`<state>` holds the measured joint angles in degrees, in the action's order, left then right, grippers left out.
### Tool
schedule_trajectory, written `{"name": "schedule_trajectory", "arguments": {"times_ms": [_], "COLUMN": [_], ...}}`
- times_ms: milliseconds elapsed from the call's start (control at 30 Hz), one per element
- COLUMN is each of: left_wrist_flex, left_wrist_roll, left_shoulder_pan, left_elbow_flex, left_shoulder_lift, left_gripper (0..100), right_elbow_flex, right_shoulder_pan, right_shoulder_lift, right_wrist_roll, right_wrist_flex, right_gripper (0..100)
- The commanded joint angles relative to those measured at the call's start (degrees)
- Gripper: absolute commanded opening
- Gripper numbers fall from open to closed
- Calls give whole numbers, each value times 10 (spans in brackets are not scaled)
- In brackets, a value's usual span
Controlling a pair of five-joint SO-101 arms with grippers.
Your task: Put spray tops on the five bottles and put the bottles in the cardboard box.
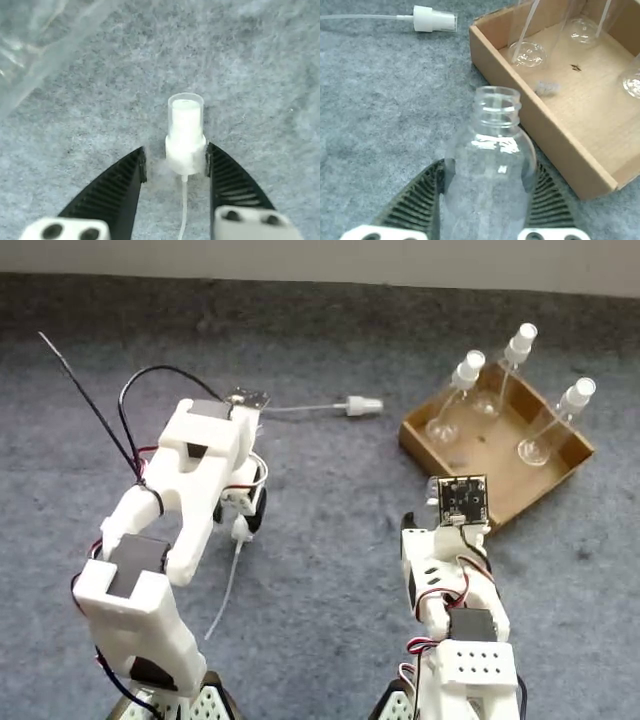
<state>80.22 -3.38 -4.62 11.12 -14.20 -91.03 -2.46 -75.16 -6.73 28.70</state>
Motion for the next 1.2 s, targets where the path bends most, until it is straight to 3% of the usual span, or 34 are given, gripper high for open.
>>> {"name": "schedule_trajectory", "arguments": {"times_ms": [0, 967, 1033, 1167], "left_wrist_flex": [-2, -39, -39, -40], "left_wrist_roll": [1, 0, -18, -17], "left_shoulder_pan": [-7, -11, -11, -16], "left_elbow_flex": [-7, -14, -15, -15], "left_shoulder_lift": [11, -49, -49, -49], "left_gripper": [204, 202, 172, 2], "right_elbow_flex": [0, 0, 0, 0], "right_shoulder_pan": [4, 4, 4, 4], "right_shoulder_lift": [-6, -6, -6, -6], "right_wrist_roll": [-2, -2, -2, -2], "right_wrist_flex": [-11, -11, -11, -11], "right_gripper": [81, 81, 81, 81]}}
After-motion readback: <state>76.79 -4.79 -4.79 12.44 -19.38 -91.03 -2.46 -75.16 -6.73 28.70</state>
